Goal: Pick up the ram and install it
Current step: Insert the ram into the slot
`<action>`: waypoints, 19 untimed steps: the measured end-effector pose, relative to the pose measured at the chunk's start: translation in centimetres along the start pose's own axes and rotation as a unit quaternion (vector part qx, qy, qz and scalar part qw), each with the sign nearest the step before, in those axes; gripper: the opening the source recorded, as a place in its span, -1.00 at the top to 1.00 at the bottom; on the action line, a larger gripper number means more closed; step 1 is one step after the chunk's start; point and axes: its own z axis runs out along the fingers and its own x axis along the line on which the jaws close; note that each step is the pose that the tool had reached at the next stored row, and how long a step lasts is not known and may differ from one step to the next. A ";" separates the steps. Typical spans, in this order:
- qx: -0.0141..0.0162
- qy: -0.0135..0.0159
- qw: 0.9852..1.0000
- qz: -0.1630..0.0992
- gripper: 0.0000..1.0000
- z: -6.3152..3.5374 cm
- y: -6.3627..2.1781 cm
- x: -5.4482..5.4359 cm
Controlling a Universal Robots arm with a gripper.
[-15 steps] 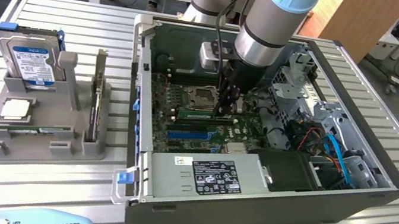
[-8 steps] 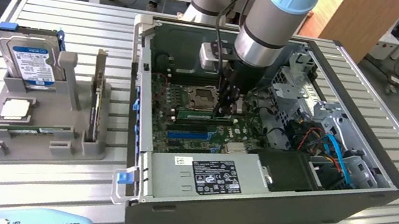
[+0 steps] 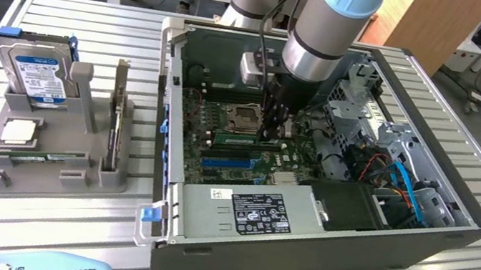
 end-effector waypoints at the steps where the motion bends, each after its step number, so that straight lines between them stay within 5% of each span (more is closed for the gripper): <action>1: 0.000 0.000 1.000 0.000 0.77 0.02 0.00 0.0; 19: 0.000 0.000 1.000 0.006 0.77 0.08 0.00 0.0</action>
